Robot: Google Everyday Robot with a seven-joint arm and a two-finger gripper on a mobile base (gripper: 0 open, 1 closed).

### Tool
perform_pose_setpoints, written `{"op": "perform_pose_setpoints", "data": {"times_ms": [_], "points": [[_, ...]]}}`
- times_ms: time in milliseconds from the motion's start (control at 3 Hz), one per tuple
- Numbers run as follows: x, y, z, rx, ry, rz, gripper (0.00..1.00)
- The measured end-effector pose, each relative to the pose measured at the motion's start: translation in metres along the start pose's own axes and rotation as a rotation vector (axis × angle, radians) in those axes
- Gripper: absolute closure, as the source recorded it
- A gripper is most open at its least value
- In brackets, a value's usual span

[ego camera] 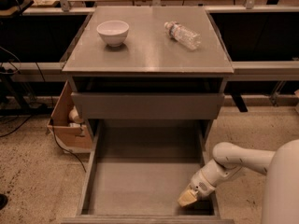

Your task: Open middle drawer

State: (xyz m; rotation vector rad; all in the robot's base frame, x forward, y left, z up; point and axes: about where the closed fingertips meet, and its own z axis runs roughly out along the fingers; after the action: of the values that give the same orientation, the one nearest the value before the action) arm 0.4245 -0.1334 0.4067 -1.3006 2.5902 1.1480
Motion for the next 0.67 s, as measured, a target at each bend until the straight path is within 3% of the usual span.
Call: {"op": "perform_pose_setpoints", "data": {"times_ms": [333, 667], "points": [[0.013, -0.011, -0.044, 0.112, -0.094, -0.010, 1.00], [0.004, -0.023, -0.114, 0.238, -0.209, -0.083, 1.00]]}}
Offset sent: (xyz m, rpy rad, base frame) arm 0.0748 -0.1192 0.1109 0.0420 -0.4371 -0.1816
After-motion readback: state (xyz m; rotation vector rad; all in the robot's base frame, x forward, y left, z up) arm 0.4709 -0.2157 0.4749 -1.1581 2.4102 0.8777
